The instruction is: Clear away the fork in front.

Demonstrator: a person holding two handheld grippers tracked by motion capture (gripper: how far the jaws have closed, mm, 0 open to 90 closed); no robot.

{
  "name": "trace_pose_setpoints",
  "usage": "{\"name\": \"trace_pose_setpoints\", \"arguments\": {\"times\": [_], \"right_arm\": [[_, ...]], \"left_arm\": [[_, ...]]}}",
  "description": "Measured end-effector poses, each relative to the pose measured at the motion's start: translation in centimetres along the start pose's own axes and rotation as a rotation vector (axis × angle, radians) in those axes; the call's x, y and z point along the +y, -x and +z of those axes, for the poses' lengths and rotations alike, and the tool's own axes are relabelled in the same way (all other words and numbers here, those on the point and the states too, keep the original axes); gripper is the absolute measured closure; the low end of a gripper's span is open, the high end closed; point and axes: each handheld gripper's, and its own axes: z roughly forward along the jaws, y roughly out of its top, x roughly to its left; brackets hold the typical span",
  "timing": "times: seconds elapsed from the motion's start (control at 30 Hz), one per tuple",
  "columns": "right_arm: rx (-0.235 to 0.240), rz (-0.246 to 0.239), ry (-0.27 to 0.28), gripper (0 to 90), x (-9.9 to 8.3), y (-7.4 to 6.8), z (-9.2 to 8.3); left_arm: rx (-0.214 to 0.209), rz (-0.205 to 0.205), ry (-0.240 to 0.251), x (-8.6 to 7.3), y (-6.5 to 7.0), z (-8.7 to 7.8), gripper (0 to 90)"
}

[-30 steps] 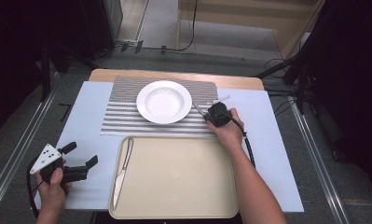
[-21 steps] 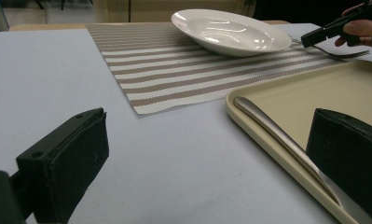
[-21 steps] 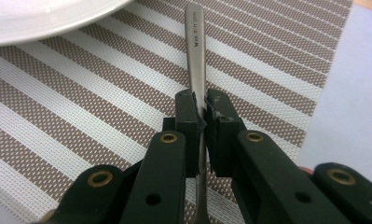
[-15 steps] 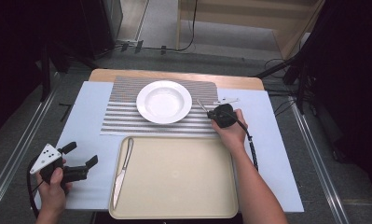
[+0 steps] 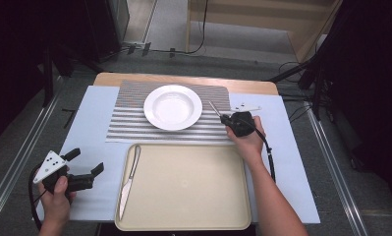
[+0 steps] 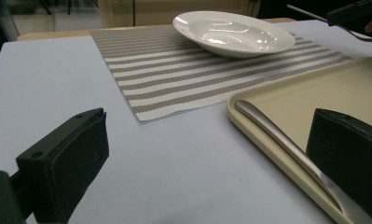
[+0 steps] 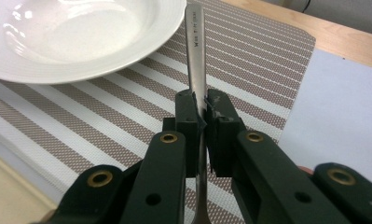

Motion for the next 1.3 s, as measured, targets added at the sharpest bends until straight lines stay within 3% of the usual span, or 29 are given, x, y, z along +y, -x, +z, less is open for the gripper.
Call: {"name": "trace_pose_setpoints", "arguments": {"times": [0.2, 0.57, 0.93, 1.3], "right_arm": [[0.025, 0.006, 0.035, 85.3, -0.4, -0.8, -1.4], [0.073, 0.009, 0.082, 85.3, -1.2, -2.4, -3.7], [0.1, -0.026, 0.119, 85.3, -2.2, -4.7, -5.2], [0.129, -0.038, 0.152, 85.3, -3.2, -6.9, -6.0]], "left_arm": [[-0.006, 0.007, 0.007, 1.4, 1.4, 0.4, 0.0], [-0.069, 0.046, 0.006, 3.5, 5.1, 2.7, 0.0], [-0.143, 0.034, 0.006, 4.9, 8.3, 5.6, 0.0], [-0.187, 0.018, 0.018, 5.5, 10.0, 7.5, 0.0]]}}
